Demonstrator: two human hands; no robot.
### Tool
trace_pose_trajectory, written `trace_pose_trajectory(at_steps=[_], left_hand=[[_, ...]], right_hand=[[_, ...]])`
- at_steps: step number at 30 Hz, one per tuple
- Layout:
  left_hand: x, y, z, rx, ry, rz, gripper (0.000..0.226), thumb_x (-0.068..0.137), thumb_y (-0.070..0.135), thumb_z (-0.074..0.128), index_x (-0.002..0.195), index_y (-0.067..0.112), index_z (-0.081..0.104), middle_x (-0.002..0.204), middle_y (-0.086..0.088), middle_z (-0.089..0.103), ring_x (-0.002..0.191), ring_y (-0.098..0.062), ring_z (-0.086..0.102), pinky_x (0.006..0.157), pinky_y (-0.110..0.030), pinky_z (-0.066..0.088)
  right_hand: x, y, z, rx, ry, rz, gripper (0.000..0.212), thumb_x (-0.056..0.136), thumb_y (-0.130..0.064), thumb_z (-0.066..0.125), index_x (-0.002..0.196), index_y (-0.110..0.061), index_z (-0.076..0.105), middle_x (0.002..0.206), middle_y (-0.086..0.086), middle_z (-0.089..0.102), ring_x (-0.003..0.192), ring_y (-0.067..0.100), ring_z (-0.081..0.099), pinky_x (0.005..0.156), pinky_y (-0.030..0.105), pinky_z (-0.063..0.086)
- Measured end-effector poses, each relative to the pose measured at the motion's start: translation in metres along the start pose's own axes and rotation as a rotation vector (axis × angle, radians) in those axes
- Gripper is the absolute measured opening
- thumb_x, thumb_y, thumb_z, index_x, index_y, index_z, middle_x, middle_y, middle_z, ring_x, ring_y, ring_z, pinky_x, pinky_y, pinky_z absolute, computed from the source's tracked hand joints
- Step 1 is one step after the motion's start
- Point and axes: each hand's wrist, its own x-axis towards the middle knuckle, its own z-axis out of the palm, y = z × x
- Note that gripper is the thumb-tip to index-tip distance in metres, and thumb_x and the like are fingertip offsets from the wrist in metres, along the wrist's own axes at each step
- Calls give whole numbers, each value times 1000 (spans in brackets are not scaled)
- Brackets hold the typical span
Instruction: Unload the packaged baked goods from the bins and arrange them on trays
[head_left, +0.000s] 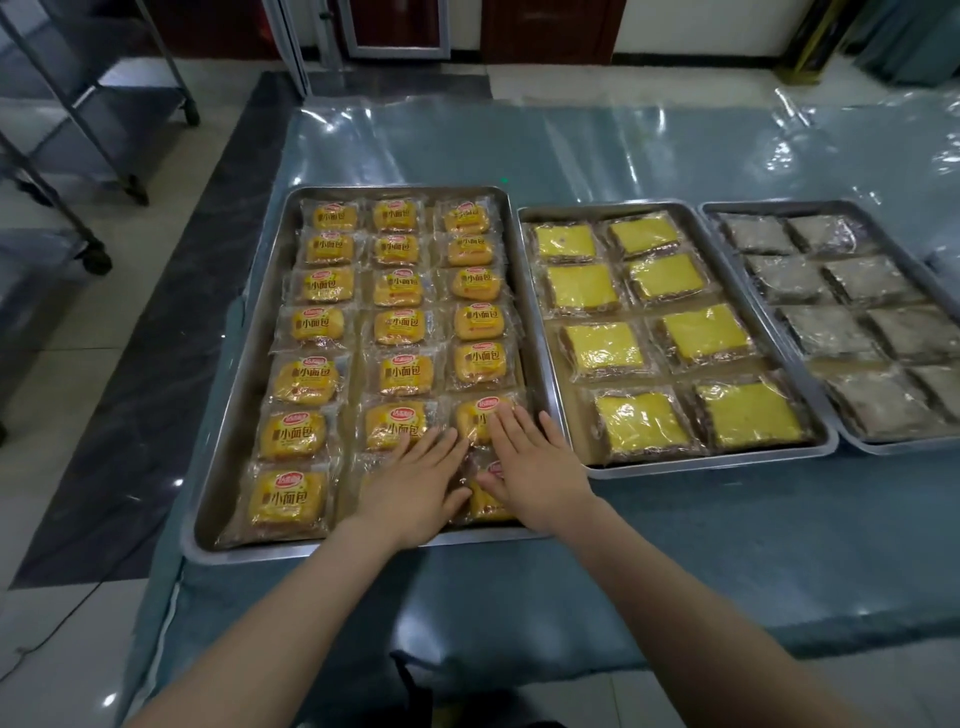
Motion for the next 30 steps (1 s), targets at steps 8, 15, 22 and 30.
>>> trace_pose_trajectory(at_steps=[8, 15, 22, 30], left_hand=[[3, 4, -16, -57, 77, 20, 70, 96, 53, 30, 150, 23, -3, 157, 2, -7, 144, -13, -6, 115, -33, -6], [52, -12, -48, -10, 46, -64, 67, 98, 47, 28, 150, 20, -5, 158, -1, -10, 144, -16, -7, 115, -34, -5], [69, -15, -45, 72, -57, -84, 68, 97, 53, 21, 150, 17, -2, 158, -3, -3, 145, -20, -6, 116, -38, -5], [60, -13, -57, 35, 118, -34, 68, 97, 51, 25, 149, 21, -7, 157, 1, -10, 144, -14, -10, 112, -32, -11]], right_hand=[[14, -3, -22, 135, 87, 64, 69, 100, -43, 32, 152, -12, -2, 160, 5, -8, 146, 20, -13, 114, 45, -9], [59, 4, -36, 46, 42, 98, 78, 94, -23, 48, 152, -11, -2, 160, 6, -6, 146, 20, -10, 109, 55, -15], [68, 20, -22, 48, -38, 82, 58, 102, -39, 18, 152, -19, -1, 160, -2, -9, 146, 15, -8, 99, 63, -25], [61, 20, -35, 168, 172, 10, 58, 99, -25, 38, 151, -22, 14, 160, -3, 11, 147, 15, 3, 107, 54, -17]])
